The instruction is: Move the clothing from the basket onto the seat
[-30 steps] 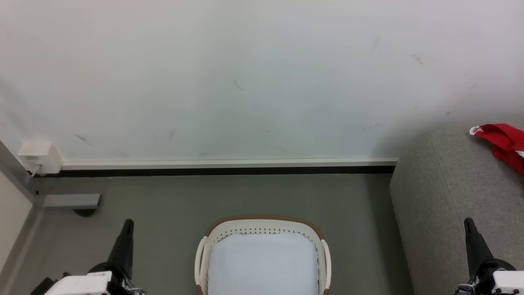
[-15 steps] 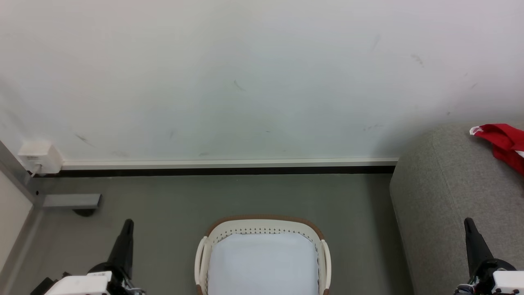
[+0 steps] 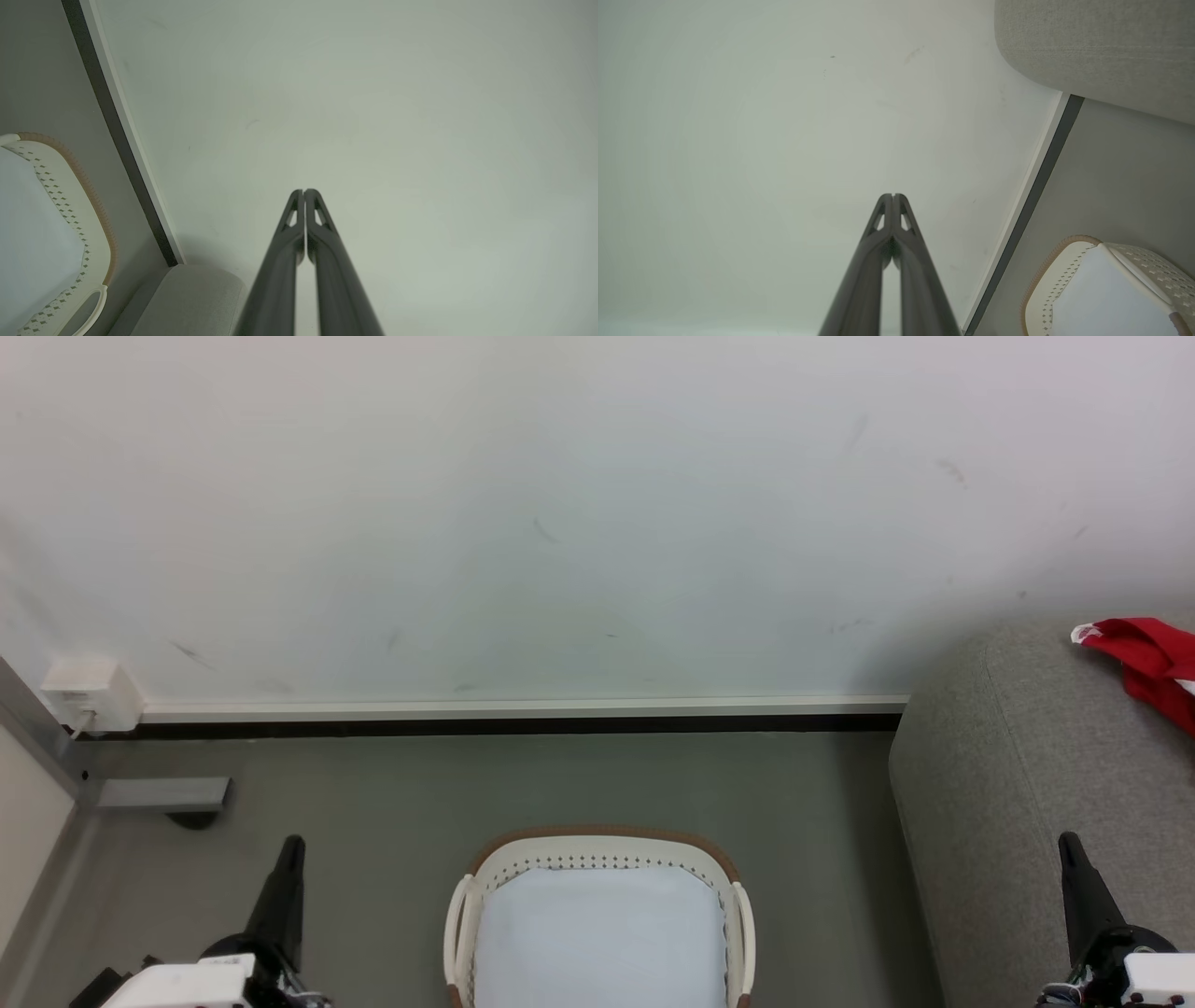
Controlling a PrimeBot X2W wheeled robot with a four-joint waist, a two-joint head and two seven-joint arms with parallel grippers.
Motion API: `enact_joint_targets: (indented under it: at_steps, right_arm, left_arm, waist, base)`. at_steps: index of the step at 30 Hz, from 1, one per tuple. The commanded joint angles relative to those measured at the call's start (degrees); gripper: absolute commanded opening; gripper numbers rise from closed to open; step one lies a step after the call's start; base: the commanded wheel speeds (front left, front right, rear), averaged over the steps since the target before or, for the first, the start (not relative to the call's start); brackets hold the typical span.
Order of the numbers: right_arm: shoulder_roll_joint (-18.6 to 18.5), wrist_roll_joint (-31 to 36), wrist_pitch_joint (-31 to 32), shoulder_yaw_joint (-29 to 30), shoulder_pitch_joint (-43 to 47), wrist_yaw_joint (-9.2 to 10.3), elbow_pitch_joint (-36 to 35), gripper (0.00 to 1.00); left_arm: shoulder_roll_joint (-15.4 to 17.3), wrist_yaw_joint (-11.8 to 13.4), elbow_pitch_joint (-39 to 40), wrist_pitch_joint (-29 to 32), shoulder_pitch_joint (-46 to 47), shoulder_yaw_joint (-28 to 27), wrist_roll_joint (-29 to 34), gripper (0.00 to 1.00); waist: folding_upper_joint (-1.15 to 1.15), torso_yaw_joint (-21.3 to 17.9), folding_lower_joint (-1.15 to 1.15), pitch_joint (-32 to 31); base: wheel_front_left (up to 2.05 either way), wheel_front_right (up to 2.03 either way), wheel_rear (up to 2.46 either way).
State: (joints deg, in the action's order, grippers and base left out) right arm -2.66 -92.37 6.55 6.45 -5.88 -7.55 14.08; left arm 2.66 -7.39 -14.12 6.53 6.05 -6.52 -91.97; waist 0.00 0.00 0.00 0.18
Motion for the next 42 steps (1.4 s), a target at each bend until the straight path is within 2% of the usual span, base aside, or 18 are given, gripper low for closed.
enact_joint_targets:
  at_steps: [1,42]
  right_arm:
    - [-0.41,-0.11,0.14,0.2,-0.67,0.12,-0.21,0.0]
    - [-0.41,-0.11,0.14,0.2,-0.67,0.12,-0.21,0.0]
  left_arm:
    - [0.4,-0.27,0.16,0.21,0.42,-0.13,-0.82,0.0]
    - [0.4,-0.27,0.17,0.2,0.42,-0.12,-0.82,0.0]
  waist:
    - [0.0,0.0,0.0,0.0]
    - [0.0,0.0,0.0,0.0]
  base:
    - [0.0,0.0,0.0]
    - [0.0,0.0,0.0]
